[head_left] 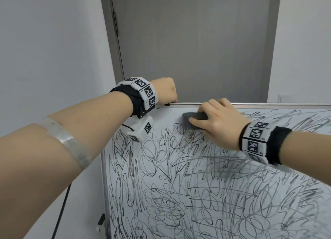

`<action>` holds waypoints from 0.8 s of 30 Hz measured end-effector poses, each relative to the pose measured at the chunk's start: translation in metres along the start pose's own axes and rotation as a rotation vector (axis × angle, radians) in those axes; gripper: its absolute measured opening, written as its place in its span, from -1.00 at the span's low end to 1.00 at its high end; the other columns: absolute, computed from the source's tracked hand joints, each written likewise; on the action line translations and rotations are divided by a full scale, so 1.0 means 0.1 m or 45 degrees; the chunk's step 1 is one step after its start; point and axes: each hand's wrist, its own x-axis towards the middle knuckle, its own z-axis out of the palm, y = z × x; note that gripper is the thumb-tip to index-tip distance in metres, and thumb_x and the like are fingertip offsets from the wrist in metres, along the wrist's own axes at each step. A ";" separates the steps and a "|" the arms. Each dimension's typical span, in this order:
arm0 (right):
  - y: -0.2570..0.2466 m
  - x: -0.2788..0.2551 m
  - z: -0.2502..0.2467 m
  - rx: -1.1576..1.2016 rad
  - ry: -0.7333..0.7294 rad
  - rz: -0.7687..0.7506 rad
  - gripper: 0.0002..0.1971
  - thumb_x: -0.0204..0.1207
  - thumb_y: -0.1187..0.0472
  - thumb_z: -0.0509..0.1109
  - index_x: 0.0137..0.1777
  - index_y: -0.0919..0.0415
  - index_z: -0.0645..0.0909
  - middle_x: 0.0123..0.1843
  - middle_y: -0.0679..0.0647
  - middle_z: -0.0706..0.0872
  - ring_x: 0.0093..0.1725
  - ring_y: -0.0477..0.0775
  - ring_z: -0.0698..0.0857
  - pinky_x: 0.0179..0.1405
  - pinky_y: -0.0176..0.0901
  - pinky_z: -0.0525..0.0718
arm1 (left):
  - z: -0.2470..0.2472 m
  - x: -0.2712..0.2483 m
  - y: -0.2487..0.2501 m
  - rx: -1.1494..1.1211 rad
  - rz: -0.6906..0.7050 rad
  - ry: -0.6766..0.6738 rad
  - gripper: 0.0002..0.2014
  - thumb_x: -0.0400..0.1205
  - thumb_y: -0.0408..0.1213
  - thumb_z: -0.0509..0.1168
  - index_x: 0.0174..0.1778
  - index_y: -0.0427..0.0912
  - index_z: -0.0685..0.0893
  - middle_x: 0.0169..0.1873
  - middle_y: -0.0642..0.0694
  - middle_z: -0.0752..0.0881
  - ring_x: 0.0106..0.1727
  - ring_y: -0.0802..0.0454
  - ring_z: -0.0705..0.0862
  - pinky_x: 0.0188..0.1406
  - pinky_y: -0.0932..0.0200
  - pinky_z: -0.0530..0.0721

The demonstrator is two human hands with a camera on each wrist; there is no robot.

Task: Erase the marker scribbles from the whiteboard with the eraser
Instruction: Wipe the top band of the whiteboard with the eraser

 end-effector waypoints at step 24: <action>-0.30 0.21 0.13 0.071 -0.035 -0.082 -0.56 0.34 0.16 0.56 0.26 0.03 0.73 -0.06 0.19 0.57 -0.10 0.24 0.54 -0.11 0.09 0.45 | 0.05 0.10 0.35 -0.175 -0.029 -0.006 -0.58 0.67 -0.05 0.12 -0.35 -0.21 0.70 -0.19 -0.02 0.83 -0.20 -0.07 0.65 -0.10 0.13 0.55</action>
